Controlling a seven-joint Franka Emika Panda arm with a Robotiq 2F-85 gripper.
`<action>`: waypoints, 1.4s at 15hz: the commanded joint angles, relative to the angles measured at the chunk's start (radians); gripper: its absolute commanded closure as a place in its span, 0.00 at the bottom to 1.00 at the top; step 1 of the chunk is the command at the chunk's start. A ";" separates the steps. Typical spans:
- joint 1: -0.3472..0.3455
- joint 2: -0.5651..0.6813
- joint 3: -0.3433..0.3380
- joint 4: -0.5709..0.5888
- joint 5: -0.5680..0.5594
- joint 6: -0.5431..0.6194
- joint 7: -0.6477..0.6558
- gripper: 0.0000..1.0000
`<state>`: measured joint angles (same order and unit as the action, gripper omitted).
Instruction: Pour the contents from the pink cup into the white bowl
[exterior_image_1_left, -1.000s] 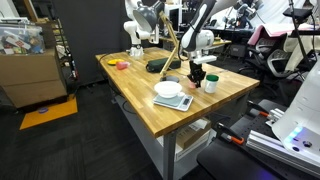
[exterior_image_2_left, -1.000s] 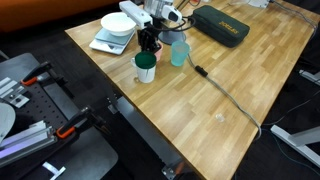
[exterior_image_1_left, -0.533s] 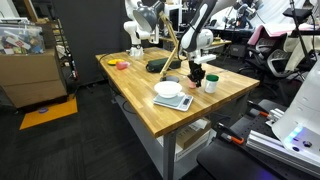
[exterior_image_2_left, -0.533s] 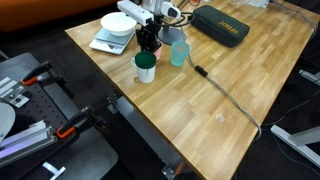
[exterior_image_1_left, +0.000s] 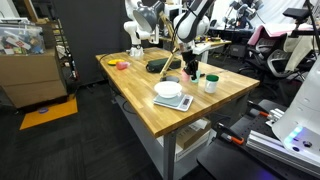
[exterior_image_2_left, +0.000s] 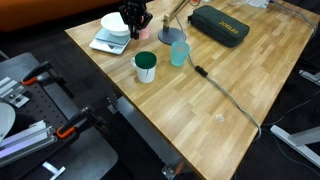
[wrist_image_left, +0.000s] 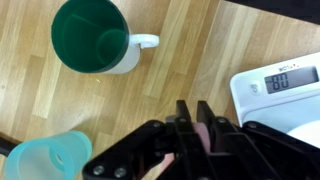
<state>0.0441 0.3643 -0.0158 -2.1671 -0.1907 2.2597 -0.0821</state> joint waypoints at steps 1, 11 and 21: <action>0.006 -0.090 0.025 -0.058 -0.025 -0.036 -0.047 0.96; 0.006 -0.074 0.029 -0.045 -0.009 -0.035 -0.029 0.85; 0.069 -0.063 0.065 0.026 -0.203 -0.228 -0.123 0.96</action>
<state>0.0934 0.2937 0.0264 -2.1845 -0.3393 2.1265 -0.1420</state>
